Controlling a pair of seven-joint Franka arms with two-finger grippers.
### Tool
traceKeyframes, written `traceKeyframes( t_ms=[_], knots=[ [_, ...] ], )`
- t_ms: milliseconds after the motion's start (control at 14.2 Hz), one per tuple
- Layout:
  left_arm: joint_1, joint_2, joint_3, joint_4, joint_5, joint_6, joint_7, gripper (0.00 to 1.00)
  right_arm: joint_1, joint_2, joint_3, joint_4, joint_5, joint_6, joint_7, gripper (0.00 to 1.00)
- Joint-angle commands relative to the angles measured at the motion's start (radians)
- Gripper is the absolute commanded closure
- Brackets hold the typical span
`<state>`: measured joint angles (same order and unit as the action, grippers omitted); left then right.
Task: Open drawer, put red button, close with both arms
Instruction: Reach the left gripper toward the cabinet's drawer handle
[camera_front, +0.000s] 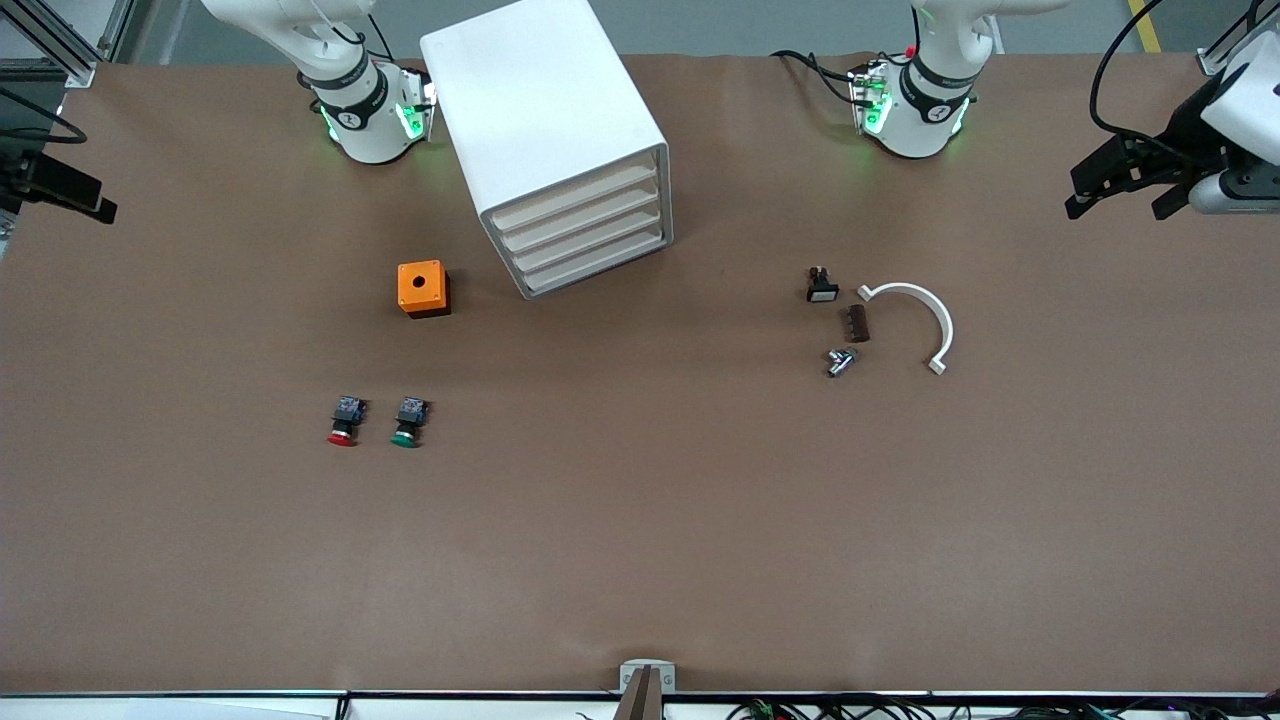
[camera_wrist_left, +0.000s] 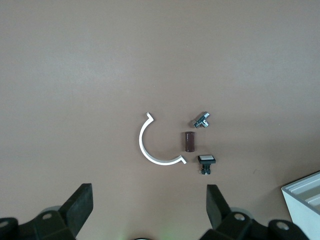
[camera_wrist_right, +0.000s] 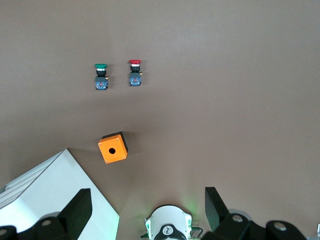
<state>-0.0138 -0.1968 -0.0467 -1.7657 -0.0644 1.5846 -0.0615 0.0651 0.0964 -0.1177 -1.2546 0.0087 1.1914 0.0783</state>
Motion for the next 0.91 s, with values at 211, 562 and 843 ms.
traceKeyframes(
  t_ms=[211,562,843],
  knots=[
    [0.000,0.020,-0.001,0.022,0.028,-0.012,-0.008,0.00,-0.002,0.002,0.006,0.000,0.000,0.019,-0.002,0.00],
    [-0.003,0.134,0.002,0.018,0.032,-0.028,-0.012,0.00,-0.013,-0.021,0.003,-0.074,0.005,0.088,-0.014,0.00],
    [-0.023,0.272,-0.012,0.020,0.025,-0.026,-0.015,0.00,-0.027,-0.085,0.003,-0.182,0.005,0.157,-0.018,0.00]
  ],
)
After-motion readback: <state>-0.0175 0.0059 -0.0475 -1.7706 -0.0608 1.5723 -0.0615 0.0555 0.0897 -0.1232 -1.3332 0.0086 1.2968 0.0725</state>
